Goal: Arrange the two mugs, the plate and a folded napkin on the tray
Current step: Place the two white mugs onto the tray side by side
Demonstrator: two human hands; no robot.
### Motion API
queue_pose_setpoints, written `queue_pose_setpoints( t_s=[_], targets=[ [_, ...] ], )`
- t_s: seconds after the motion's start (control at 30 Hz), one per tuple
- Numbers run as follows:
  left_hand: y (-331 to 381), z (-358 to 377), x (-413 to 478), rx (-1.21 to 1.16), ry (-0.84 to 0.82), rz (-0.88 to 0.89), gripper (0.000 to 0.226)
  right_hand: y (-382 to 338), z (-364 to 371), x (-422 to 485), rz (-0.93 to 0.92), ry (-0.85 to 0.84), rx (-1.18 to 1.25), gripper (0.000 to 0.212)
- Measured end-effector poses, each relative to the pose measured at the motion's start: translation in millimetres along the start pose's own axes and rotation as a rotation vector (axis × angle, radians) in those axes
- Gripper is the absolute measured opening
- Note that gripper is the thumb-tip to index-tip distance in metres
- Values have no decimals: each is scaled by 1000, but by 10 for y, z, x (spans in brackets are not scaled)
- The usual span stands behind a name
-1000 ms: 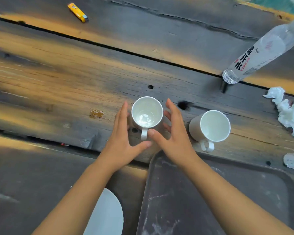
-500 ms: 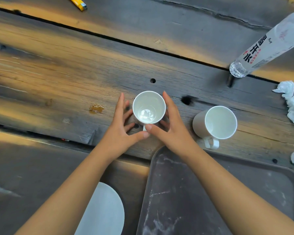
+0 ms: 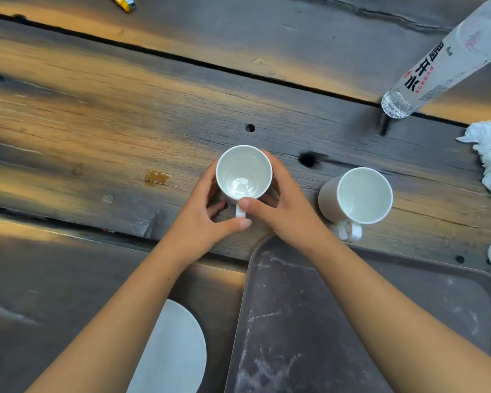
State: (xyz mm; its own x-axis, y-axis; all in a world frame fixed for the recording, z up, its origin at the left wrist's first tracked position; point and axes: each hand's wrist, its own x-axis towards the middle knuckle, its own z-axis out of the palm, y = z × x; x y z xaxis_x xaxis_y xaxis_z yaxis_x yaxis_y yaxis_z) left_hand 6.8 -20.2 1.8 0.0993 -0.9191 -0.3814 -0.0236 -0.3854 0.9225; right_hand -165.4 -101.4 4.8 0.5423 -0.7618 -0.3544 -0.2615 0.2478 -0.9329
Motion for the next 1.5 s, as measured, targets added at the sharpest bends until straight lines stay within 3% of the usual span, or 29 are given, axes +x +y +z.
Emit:
queue_pose_setpoints(
  t_s=[0.6,0.93,1.5],
  targets=[
    [96,557,-727,45,-55,46,100,62,-191,-1039,-52,90,-97,92],
    [-37,1136,-995,-14,-120,-40,105,373,-449,-1632,27,166,-160,95],
    [-184,1359,-1081,149,-108,-123,105,633,-607,-1802,35,123,-87,93]
  ],
)
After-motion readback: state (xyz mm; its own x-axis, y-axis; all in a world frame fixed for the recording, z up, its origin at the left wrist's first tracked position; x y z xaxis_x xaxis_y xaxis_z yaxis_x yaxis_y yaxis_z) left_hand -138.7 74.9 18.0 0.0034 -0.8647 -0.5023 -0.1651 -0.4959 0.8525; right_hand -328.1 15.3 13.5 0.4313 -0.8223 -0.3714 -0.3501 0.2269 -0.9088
